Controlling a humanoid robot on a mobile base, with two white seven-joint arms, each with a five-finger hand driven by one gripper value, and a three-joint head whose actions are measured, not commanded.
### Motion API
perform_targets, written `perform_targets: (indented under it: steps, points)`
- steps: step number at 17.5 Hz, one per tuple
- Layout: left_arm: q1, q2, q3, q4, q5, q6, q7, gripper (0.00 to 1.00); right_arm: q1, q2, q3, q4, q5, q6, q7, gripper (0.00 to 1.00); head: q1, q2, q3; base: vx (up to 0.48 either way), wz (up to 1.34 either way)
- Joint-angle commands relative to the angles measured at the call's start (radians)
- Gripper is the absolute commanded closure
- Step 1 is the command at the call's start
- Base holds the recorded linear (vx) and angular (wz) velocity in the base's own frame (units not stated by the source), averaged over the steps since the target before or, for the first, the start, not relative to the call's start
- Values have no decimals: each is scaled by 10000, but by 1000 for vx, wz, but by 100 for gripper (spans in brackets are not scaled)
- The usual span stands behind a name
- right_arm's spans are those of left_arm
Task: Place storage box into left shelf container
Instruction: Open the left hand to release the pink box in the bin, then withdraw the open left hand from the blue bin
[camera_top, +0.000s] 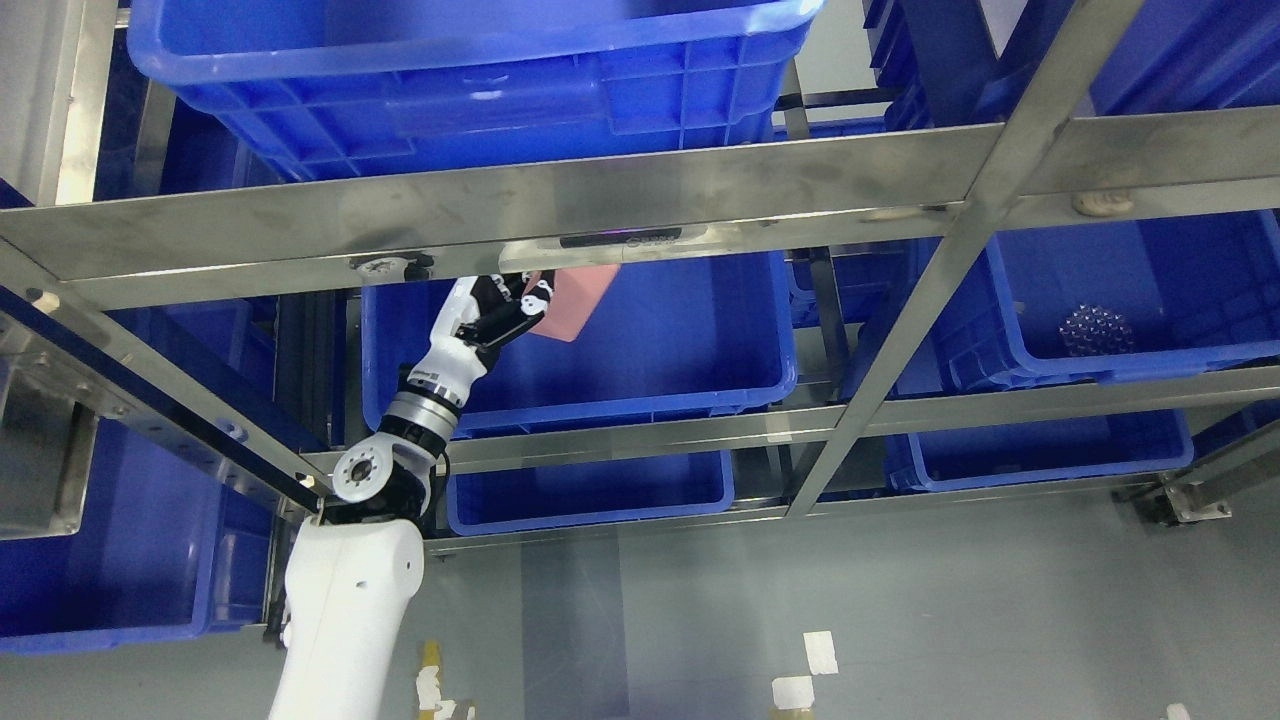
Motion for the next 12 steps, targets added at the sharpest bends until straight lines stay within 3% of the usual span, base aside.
perform_targets:
  steps: [1, 5, 7, 8, 9, 12]
  points:
    - [-1099, 150, -1211, 2745, -2395, -538, 17, 87, -77, -175, -30, -175, -15, -4, 4, 0, 0, 0, 0, 0, 0]
    - [-1300, 150, -1242, 2730, -3010, -524, 78, 63, -77, -175, -30, -175, -15, -4, 4, 0, 0, 0, 0, 0, 0]
    - [-1407, 150, -1303, 2700, -3727, -524, 63, 24, -77, -175, -30, -175, -15, -4, 4, 0, 0, 0, 0, 0, 0]
    - [-1438, 150, -1318, 2608, -3914, -554, 33, 10, -77, -175, -30, -175, -15, -4, 4, 0, 0, -2, 0, 0, 0]
    - [-1438, 150, -1227, 2273, -3886, -615, 17, 3, -77, -175, -30, -175, -15, -4, 4, 0, 0, -2, 0, 0, 0]
    - [-981, 150, -691, 895, -3201, -753, 154, 0, -77, -175, -30, -175, -15, -4, 4, 0, 0, -2, 0, 0, 0]
